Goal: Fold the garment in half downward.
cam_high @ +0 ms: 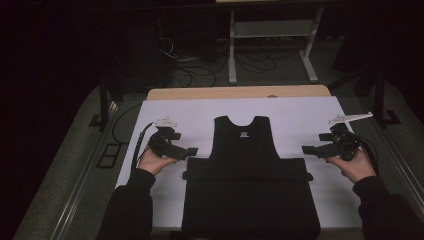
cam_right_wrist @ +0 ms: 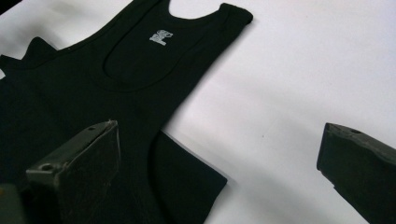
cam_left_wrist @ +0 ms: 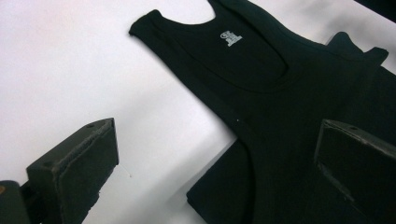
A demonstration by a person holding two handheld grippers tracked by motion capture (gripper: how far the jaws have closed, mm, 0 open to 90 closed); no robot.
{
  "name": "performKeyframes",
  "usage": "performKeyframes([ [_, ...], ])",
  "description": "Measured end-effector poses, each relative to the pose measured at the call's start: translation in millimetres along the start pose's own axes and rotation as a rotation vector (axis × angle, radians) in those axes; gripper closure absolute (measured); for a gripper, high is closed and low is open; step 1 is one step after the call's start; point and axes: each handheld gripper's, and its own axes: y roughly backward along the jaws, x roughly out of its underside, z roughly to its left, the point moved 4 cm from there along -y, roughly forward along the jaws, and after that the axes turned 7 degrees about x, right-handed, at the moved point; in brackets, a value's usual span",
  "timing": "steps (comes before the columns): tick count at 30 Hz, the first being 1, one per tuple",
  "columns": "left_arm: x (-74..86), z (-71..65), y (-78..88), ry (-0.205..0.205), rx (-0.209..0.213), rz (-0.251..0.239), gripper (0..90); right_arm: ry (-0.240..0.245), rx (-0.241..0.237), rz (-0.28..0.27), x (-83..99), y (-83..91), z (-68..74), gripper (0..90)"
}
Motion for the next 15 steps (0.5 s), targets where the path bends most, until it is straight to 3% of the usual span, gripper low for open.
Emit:
performKeyframes([
  [15, -11.6, 1.9, -2.6, -0.030, -0.026, 0.012, 0.0, 0.030, 0.000, 0.005, -15.5, -2.4, 2.1, 0.0],
])
